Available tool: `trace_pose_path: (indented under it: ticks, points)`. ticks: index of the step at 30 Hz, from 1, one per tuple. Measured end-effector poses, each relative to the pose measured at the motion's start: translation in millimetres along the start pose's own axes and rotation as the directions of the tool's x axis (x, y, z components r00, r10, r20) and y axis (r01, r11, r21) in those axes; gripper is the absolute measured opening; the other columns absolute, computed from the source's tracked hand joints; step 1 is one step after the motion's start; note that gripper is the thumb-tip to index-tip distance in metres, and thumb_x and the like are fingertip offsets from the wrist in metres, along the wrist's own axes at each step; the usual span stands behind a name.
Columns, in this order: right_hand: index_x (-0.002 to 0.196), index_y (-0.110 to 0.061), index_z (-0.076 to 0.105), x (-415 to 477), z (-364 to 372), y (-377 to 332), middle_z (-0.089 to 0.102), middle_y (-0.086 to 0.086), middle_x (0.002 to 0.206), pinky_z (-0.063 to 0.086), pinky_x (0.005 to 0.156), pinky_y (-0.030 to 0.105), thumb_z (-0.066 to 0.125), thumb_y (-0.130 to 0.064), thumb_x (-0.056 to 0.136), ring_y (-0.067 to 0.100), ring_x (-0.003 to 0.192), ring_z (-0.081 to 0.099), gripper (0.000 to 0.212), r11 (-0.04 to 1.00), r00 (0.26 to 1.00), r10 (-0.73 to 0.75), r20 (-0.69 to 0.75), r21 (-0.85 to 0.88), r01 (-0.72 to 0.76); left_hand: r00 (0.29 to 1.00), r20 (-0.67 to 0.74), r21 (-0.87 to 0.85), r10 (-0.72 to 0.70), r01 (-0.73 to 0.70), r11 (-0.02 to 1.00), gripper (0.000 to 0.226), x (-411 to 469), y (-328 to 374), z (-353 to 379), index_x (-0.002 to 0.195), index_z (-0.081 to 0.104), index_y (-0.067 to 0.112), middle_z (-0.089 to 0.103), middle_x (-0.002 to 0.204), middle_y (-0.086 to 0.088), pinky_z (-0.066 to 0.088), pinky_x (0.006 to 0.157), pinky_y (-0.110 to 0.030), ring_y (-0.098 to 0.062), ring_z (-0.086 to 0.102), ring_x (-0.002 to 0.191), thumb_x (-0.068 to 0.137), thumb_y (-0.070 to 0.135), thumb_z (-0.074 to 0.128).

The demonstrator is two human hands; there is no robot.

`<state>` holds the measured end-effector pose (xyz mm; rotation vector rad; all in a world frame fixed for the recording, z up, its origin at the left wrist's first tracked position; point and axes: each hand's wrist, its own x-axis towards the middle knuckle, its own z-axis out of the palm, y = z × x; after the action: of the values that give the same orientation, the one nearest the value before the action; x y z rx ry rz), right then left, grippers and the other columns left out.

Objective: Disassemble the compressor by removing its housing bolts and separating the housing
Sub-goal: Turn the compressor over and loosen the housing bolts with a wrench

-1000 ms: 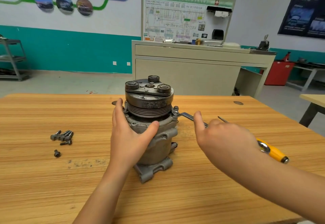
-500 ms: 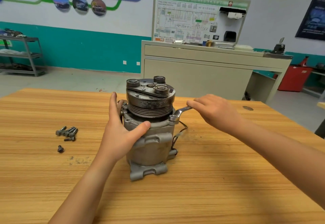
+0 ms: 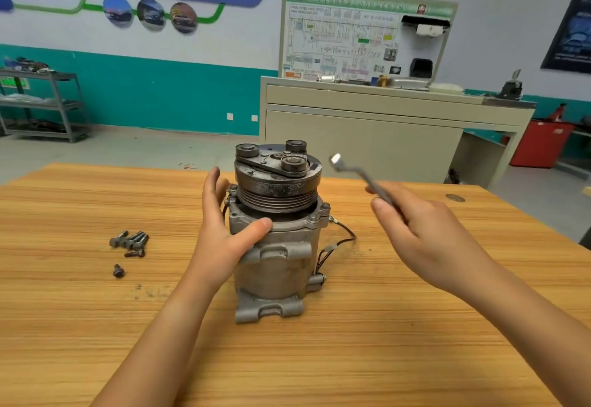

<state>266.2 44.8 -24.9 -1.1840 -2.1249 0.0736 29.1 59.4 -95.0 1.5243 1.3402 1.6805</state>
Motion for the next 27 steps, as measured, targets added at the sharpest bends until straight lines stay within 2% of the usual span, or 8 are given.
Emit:
trace_pose_path:
  ticks: [4, 9, 13, 18, 21, 23, 25, 27]
  points:
    - [0.121, -0.033, 0.053, -7.7, 6.8, -10.2, 0.058, -0.013, 0.072, 0.045, 0.065, 0.032, 0.021, -0.052, 0.085, 0.01, 0.069, 0.054, 0.051, 0.986, 0.987, -0.015, 0.162, -0.16, 0.042, 0.986, -0.154, 0.091, 0.069, -0.056, 0.994, 0.091, -12.0, 2.1, 11.3, 0.144, 0.009, 0.041, 0.013, 0.15, 0.019, 0.017, 0.108, -0.027, 0.001, 0.014, 0.136, 0.079, 0.031, 0.071]
    - [0.134, -0.038, 0.039, -12.2, 7.9, -11.2, 0.061, -0.013, 0.084, 0.044, 0.071, 0.03, 0.024, -0.052, 0.09, 0.017, 0.087, 0.058, 0.049, 0.975, 0.989, 0.01, 0.15, -0.223, 0.024, 0.982, -0.184, 0.053, 0.047, -0.038, 0.998, 0.066, -22.4, 5.9, 23.1, 0.142, 0.025, 0.035, 0.035, 0.135, 0.023, 0.024, 0.094, -0.005, 0.014, 0.031, 0.116, 0.087, 0.025, 0.06]
    - [0.131, -0.036, 0.037, -12.1, -0.1, -13.8, 0.064, -0.004, 0.091, 0.048, 0.072, 0.033, 0.022, -0.052, 0.092, 0.022, 0.09, 0.059, 0.044, 0.927, 0.99, 0.03, 0.139, -0.373, 0.024, 0.991, -0.126, -0.004, -0.049, 0.049, 0.999, 0.056, -13.6, 15.6, 18.6, 0.129, 0.034, 0.043, 0.046, 0.12, 0.027, 0.041, 0.103, -0.037, -0.004, 0.044, 0.118, 0.086, 0.014, 0.057]
    - [0.127, -0.034, 0.04, -5.3, -1.1, -22.5, 0.063, -0.003, 0.092, 0.049, 0.071, 0.035, 0.021, -0.047, 0.096, 0.024, 0.09, 0.059, 0.039, 0.88, 0.983, 0.039, 0.181, -0.472, 0.053, 0.989, -0.12, 0.011, -0.083, 0.085, 0.996, 0.065, -15.3, 18.0, 15.3, 0.143, 0.028, 0.031, 0.036, 0.144, 0.011, 0.034, 0.109, -0.041, -0.009, 0.034, 0.131, 0.087, 0.017, 0.058]
    - [0.133, -0.031, 0.031, -3.9, -3.8, -30.4, 0.045, -0.004, 0.073, 0.041, 0.052, 0.03, 0.029, -0.031, 0.099, 0.022, 0.075, 0.053, 0.033, 0.772, 0.97, 0.021, 0.241, -0.62, 0.138, 0.988, -0.135, 0.003, -0.082, 0.083, 0.997, 0.065, -17.9, 17.9, 17.2, 0.143, 0.027, 0.031, 0.035, 0.145, 0.011, 0.031, 0.109, -0.033, -0.007, 0.032, 0.131, 0.087, 0.018, 0.057]
    - [0.142, -0.023, 0.019, -4.9, -4.3, -41.9, 0.031, -0.002, 0.066, 0.027, 0.043, 0.026, 0.038, -0.008, 0.094, 0.02, 0.062, 0.039, 0.054, 0.679, 0.954, 0.065, 0.294, -0.713, 0.174, 0.987, -0.141, 0.006, -0.072, 0.074, 0.997, 0.065, -18.1, 17.5, 18.9, 0.144, 0.027, 0.03, 0.035, 0.145, 0.011, 0.03, 0.109, -0.032, -0.007, 0.032, 0.132, 0.087, 0.018, 0.057]
    - [0.146, -0.011, 0.005, -6.3, 0.7, -55.8, 0.033, 0.004, 0.07, 0.026, 0.042, 0.027, 0.041, 0.003, 0.088, 0.02, 0.059, 0.033, 0.07, 0.618, 0.926, 0.142, 0.35, -0.762, 0.193, 0.987, -0.146, 0.011, -0.064, 0.066, 0.998, 0.065, -18.4, 16.7, 20.6, 0.144, 0.027, 0.03, 0.035, 0.145, 0.011, 0.03, 0.11, -0.034, -0.008, 0.031, 0.133, 0.087, 0.019, 0.057]
    - [0.144, 0.0, -0.004, -8.8, 11.1, -68.6, 0.046, 0.012, 0.092, 0.024, 0.038, 0.028, 0.039, 0.007, 0.088, 0.021, 0.056, 0.033, 0.071, 0.602, 0.906, 0.188, 0.378, -0.774, 0.198, 0.986, -0.16, 0.028, -0.046, 0.051, 0.998, 0.064, -18.6, 15.3, 22.3, 0.144, 0.027, 0.029, 0.034, 0.145, 0.011, 0.028, 0.109, -0.031, -0.007, 0.031, 0.133, 0.087, 0.02, 0.056]
